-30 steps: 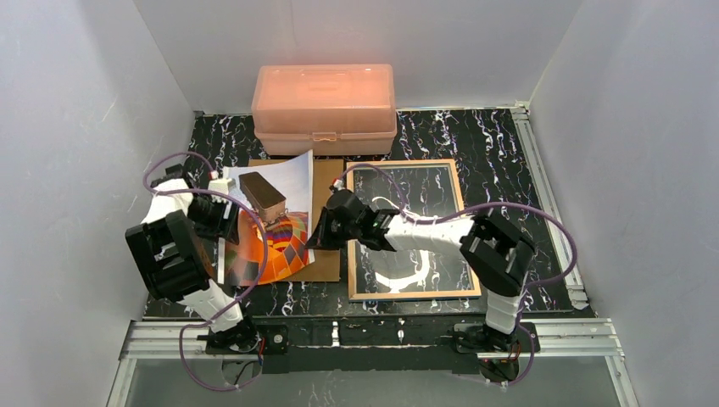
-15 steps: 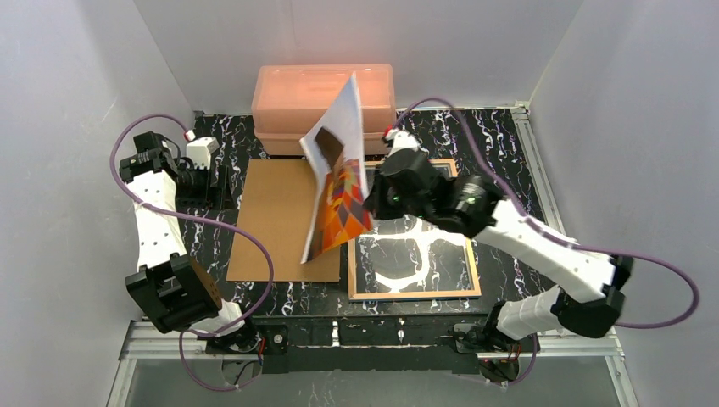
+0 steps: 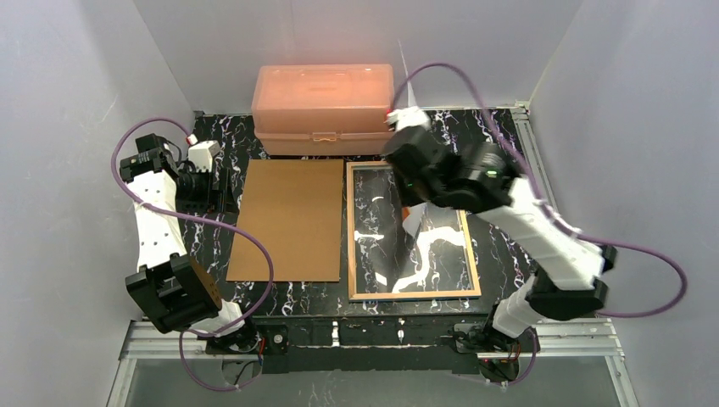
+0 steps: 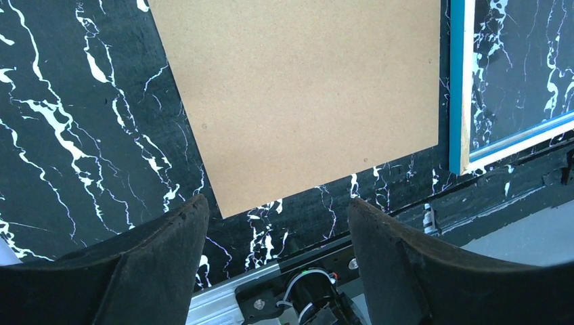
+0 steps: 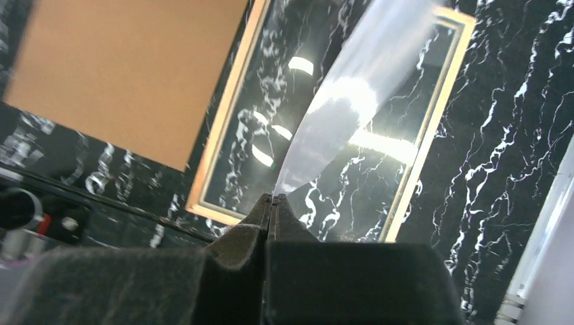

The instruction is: Put the photo into the frame

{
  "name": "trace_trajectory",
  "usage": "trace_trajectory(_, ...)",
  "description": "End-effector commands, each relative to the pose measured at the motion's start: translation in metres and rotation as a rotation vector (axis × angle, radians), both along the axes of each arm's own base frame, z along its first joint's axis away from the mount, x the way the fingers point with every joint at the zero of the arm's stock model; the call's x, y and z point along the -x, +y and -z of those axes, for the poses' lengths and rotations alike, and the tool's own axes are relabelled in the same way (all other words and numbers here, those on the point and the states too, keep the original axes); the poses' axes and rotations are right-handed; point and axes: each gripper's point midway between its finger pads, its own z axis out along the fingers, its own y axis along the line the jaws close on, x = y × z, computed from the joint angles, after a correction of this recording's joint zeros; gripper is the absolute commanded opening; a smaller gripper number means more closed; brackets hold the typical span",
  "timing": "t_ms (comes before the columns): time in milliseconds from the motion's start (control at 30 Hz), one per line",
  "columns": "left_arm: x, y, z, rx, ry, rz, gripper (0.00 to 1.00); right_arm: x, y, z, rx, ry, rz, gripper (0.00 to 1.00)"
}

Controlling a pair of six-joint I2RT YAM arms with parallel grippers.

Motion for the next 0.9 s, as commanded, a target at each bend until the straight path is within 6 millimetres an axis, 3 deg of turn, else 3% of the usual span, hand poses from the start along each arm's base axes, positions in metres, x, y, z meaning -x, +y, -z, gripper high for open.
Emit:
trace_trajectory(0,0.007,-0.007,-0.014,0.007,-0.02,0.013,0.73,0.013,0.032,0.075,0.288,0.14,-0.164,0.01)
trace_trajectory(100,0.008,-0.007,-0.014,0.0,-0.023,0.016,0.73,0.026,0.046,0.118,0.403,0.219,-0.211,0.01)
trace_trajectory(333,0.01,-0.01,-0.011,0.017,-0.015,0.014,0.72,0.041,0.077,0.185,0.573,0.32,-0.314,0.01)
trace_trajectory(600,0.014,-0.012,-0.006,0.017,-0.017,0.018,0.72,0.038,0.134,0.217,0.541,0.379,-0.386,0.01)
trace_trajectory(867,0.015,-0.012,0.003,0.022,-0.005,0.029,0.72,0.053,0.134,0.266,0.485,0.493,-0.275,0.01)
